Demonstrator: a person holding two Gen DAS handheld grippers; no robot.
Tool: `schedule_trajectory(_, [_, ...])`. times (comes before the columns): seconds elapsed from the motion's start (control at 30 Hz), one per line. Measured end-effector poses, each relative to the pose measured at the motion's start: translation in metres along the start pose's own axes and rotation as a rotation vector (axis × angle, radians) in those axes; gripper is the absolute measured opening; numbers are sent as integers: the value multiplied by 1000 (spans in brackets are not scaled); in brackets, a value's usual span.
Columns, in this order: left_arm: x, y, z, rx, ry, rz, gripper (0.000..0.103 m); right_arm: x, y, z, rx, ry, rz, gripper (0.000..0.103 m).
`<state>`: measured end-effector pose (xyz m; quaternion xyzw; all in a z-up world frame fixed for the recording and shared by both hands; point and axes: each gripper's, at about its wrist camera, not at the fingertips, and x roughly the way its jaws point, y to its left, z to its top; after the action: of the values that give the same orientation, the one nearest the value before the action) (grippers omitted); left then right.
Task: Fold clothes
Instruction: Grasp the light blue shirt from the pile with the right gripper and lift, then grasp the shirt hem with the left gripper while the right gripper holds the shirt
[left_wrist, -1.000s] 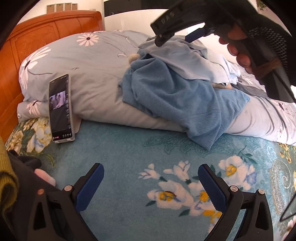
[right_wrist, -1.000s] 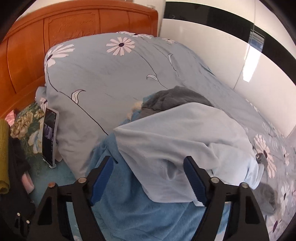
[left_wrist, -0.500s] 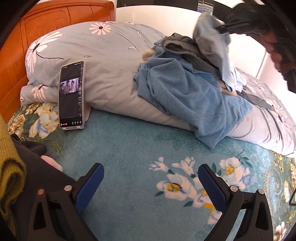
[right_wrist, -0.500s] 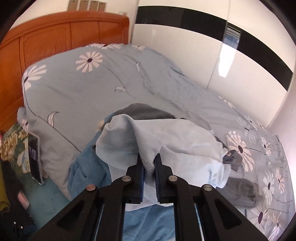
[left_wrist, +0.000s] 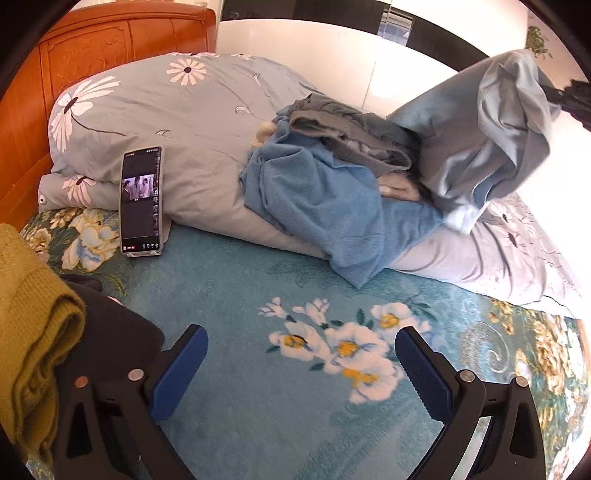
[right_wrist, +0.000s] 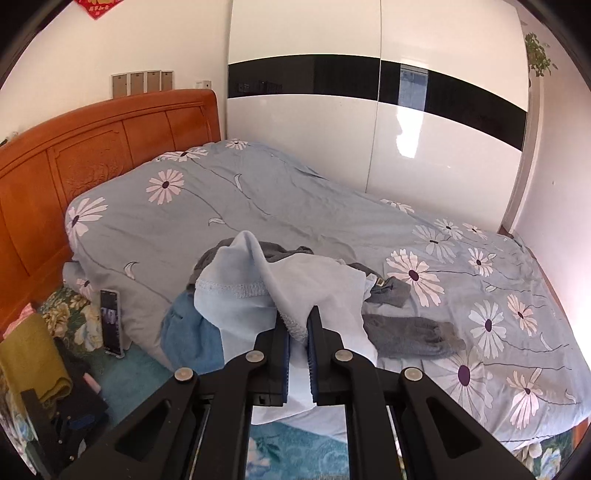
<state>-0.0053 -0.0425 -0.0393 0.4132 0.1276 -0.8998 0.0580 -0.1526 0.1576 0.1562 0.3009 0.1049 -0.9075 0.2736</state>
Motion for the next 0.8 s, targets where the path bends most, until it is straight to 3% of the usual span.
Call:
schedule_trajectory(0.2, [-36, -11, -12, 47, -9, -45, 103, -79, 15, -61, -4, 47, 149, 8])
schedule_trajectory(0.3, [-44, -18, -17, 72, 7, -61, 103, -113, 4, -89, 26, 63, 195, 8])
schedule_trajectory(0.43, [-49, -31, -23, 101, 37, -80, 103, -115, -36, -123, 116, 130, 117, 8])
schedule_trajectory(0.67, [-39, -68, -35, 196, 105, -124, 103, -67, -156, -205, 455, 312, -118, 9])
schedule_trajectory(0.8, [-18, -107, -42, 289, 166, -155, 103, -48, -218, -256, 666, 378, -186, 9])
